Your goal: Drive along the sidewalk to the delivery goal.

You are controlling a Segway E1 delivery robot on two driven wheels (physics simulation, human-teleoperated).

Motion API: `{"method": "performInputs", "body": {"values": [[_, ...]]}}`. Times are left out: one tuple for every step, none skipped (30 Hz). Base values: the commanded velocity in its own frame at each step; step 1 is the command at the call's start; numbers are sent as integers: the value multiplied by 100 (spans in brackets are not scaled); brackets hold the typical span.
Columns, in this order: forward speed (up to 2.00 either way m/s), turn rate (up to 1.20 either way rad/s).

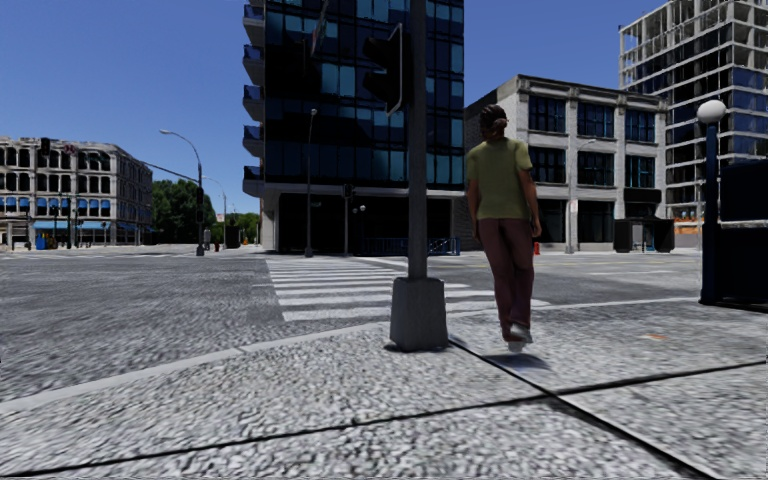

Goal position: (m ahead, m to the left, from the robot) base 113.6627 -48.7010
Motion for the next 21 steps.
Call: {"method": "performInputs", "body": {"values": [[200,45],[200,45],[200,45],[200,45],[200,45],[200,45],[200,45],[200,45],[200,46],[200,47],[200,47],[200,47],[200,47],[200,47],[200,48],[200,48],[200,48],[200,48],[200,48],[200,48],[200,40]]}}
